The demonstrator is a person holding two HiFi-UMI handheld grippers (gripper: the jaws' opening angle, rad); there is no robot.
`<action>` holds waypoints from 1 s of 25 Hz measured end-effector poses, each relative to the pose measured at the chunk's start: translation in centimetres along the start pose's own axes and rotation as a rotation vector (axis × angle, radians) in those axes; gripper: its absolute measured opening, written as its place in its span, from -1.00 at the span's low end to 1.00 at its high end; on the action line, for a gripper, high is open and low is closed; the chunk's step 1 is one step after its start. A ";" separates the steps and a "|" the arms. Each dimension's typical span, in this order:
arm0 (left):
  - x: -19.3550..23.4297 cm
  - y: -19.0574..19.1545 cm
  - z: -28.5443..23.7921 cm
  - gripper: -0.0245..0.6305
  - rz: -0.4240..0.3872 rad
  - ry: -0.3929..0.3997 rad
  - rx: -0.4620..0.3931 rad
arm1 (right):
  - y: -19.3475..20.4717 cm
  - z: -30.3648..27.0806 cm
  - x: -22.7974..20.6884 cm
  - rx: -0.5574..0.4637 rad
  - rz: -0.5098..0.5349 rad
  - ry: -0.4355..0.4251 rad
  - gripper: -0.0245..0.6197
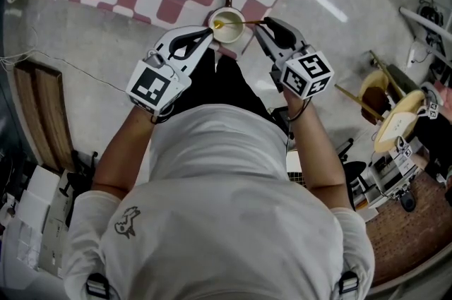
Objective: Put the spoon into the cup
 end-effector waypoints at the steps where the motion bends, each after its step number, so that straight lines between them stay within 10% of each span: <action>1: -0.1 -0.1 0.1 -0.88 -0.004 0.002 -0.003 | -0.1 0.1 0.1 0.001 0.005 0.002 -0.57; 25: -5.9 -6.5 5.5 -0.88 -0.063 -0.114 -0.171 | -4.6 8.0 7.5 -0.054 0.228 0.013 -0.65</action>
Point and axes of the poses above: the fingertips, and each gripper's own axes: z backward along the fingers, x to its left, y out of its underside, the point moved 1 cm from there along z, backward along the fingers, and after that the axes turned 14 degrees about -y, right-handed, at the moved point
